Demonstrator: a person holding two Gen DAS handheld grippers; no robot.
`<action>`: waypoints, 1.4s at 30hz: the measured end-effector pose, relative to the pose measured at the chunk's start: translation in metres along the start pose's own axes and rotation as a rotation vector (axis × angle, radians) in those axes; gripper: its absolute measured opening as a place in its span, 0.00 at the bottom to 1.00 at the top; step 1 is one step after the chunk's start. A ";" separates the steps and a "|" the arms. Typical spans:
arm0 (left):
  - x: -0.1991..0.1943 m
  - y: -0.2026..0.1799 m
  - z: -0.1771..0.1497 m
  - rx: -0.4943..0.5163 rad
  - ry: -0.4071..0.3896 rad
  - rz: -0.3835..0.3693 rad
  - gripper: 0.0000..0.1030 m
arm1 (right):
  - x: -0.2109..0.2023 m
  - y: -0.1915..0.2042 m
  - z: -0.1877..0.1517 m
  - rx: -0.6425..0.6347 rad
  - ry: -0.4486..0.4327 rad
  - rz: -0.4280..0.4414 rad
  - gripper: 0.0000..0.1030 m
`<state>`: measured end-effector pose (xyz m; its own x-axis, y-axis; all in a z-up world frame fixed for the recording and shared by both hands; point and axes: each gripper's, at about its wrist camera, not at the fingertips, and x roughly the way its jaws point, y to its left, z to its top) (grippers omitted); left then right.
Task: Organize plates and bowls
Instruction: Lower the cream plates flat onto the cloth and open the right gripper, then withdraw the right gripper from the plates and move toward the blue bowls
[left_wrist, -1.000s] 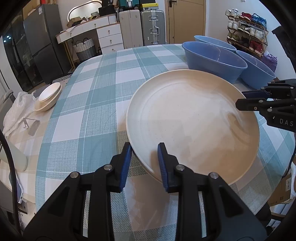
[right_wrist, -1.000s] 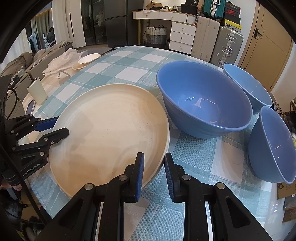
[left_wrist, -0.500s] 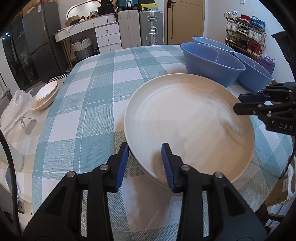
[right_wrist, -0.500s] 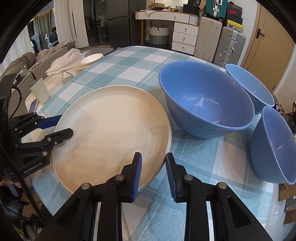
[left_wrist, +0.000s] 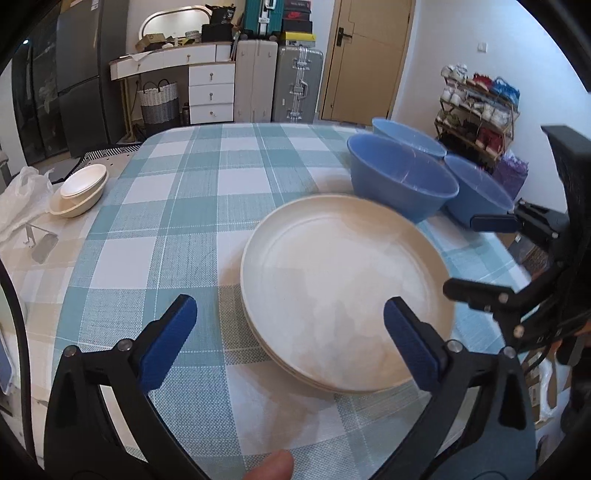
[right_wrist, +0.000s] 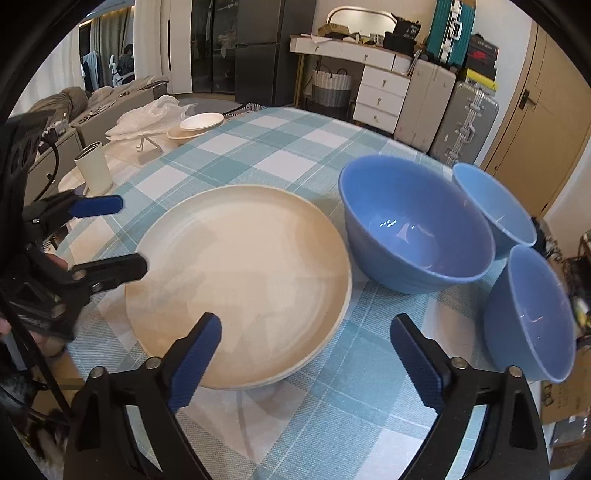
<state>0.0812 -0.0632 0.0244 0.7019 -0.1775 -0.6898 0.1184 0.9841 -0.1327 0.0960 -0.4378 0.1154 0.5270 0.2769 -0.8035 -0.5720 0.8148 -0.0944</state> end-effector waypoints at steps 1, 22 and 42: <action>-0.003 0.000 0.001 -0.002 -0.005 -0.006 0.98 | -0.003 0.001 0.001 0.000 -0.010 -0.003 0.96; -0.059 -0.026 0.049 0.008 -0.095 -0.037 0.98 | -0.087 -0.047 0.012 0.175 -0.168 0.024 0.99; -0.081 -0.079 0.127 0.071 -0.143 -0.092 0.98 | -0.190 -0.135 0.020 0.316 -0.303 -0.060 0.99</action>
<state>0.1043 -0.1249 0.1813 0.7782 -0.2682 -0.5678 0.2325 0.9630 -0.1363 0.0860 -0.5905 0.2925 0.7411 0.3229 -0.5887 -0.3392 0.9367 0.0868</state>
